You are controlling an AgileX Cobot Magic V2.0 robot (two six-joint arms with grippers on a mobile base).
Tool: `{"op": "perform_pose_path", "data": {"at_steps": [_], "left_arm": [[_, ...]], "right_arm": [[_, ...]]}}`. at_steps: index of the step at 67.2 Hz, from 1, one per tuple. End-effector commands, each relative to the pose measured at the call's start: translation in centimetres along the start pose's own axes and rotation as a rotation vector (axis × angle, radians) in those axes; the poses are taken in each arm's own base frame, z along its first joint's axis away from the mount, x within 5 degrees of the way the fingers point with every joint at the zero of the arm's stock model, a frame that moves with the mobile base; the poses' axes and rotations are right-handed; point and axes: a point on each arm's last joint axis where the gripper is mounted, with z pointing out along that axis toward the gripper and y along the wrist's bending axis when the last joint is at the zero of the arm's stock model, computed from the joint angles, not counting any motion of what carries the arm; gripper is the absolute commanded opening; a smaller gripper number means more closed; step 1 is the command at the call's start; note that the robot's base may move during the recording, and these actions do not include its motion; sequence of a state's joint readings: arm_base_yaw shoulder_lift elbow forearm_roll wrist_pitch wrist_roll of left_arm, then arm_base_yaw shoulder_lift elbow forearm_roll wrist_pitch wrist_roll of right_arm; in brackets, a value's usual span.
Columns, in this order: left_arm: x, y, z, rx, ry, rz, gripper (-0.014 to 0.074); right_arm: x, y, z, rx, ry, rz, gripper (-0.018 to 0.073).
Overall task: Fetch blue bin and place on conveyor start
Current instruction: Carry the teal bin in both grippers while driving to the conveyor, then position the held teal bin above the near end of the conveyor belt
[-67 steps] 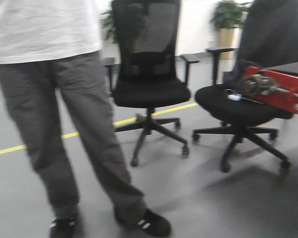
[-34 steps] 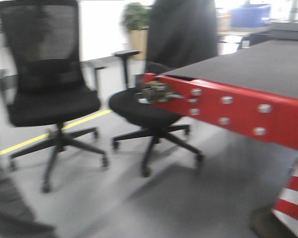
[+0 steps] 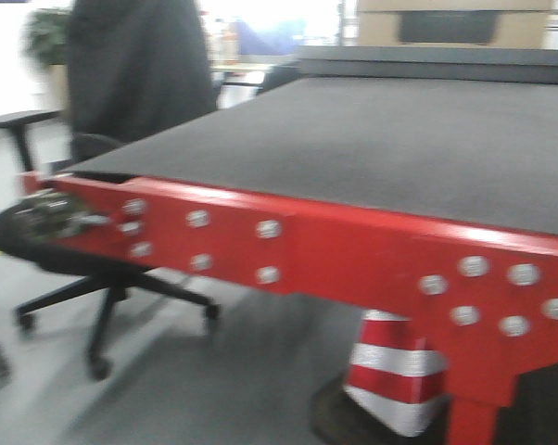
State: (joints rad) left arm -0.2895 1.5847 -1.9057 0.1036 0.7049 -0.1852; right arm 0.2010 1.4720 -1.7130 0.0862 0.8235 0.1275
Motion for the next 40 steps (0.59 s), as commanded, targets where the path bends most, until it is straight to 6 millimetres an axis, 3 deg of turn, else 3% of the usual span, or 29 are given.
{"op": "perform_pose_path", "data": {"at_steps": [1, 40], "left_arm": [[-0.97, 0.10, -0.69, 0.006, -0.065, -0.014, -0.0111], [-0.97, 0.10, -0.69, 0.006, -0.065, -0.014, -0.0111]], "right_arm": [[-0.88, -0.10, -0.76, 0.003, -0.076, -0.025, -0.0153], [-0.88, -0.10, -0.76, 0.003, -0.076, -0.025, -0.0153]]}}
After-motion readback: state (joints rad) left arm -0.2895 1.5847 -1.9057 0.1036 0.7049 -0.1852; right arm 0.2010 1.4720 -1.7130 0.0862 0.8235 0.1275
